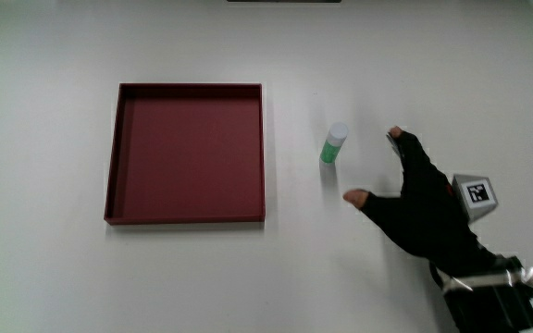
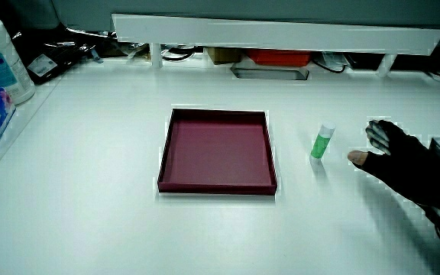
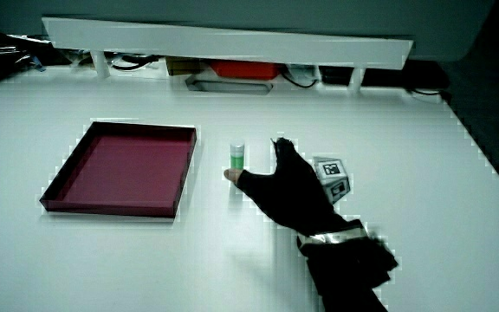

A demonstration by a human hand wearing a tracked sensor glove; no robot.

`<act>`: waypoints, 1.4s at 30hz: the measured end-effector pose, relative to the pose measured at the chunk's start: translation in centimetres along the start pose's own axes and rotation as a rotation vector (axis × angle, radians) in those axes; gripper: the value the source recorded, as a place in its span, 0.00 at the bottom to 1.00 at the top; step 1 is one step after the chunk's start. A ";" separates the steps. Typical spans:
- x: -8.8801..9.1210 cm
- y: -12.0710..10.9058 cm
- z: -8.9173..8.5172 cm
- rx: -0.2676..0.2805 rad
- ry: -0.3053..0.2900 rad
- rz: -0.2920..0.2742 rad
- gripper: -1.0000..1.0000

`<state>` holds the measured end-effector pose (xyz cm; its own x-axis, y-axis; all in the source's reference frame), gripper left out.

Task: Place glue stick

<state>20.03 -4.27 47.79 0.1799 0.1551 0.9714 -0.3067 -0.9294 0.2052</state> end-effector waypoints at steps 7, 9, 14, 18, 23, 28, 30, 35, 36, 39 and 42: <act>3.8 0.0 1.2 0.057 0.027 -0.062 0.50; 4.7 0.0 1.1 0.065 0.018 -0.088 0.50; 6.9 0.1 0.7 0.065 0.029 -0.127 0.50; 8.3 0.1 0.0 0.048 0.041 -0.154 0.50; 9.2 -0.2 -0.5 0.043 0.036 -0.204 0.50; 10.1 -0.4 -0.6 0.054 0.083 -0.212 0.50; 10.2 -0.4 -0.6 0.052 0.088 -0.211 0.50; 10.1 -0.5 -0.6 0.047 0.109 -0.203 0.48; 10.2 -0.5 -0.6 0.049 0.107 -0.204 0.47; 10.3 -0.6 -0.6 0.048 0.111 -0.212 0.42; 10.6 -0.6 -0.5 0.049 0.108 -0.210 0.37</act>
<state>21.63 -1.91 58.00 0.1326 0.3789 0.9159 -0.2270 -0.8879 0.4002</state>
